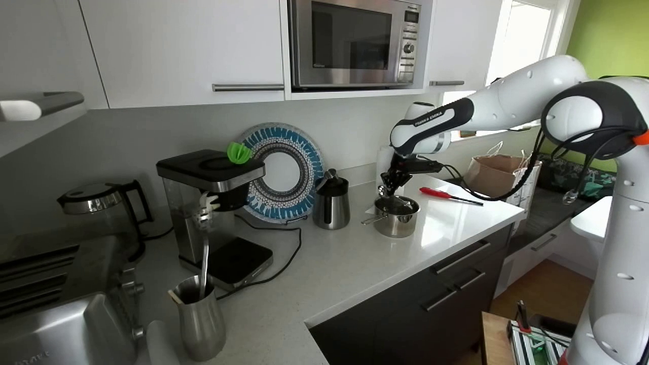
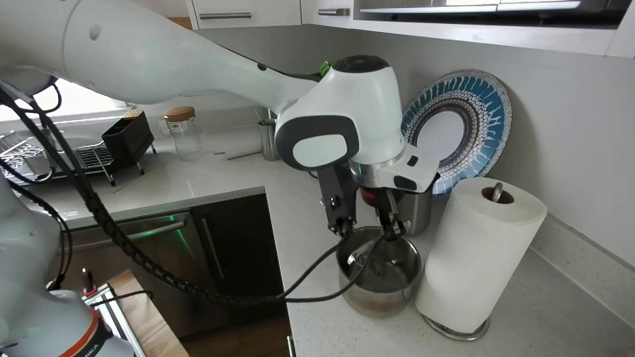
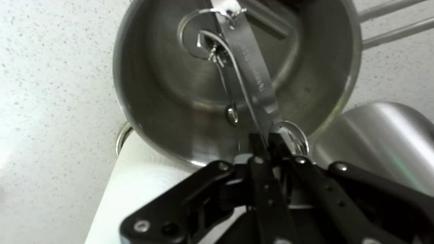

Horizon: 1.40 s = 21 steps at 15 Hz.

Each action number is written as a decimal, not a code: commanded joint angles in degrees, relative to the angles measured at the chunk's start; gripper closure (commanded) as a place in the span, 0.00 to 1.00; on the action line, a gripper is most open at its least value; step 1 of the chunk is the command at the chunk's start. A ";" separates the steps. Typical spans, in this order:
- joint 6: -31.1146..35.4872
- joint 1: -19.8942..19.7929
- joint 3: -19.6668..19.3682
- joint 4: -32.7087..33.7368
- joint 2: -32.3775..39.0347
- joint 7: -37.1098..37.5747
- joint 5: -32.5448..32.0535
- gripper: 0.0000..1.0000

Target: Put the pot in front of the paper towel roll then take the bunch of spoons out of it and put it on the counter

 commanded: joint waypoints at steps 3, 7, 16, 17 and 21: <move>-0.39 3.63 1.38 -0.96 -5.64 7.12 -0.62 0.98; -0.24 4.24 1.35 0.29 -5.21 7.11 0.03 0.91; 0.78 7.95 4.60 9.20 -4.65 10.61 -1.62 0.98; -0.07 8.71 5.33 10.40 -4.13 9.97 -0.69 0.98; -2.34 11.48 8.12 12.82 -3.40 8.79 -0.65 0.98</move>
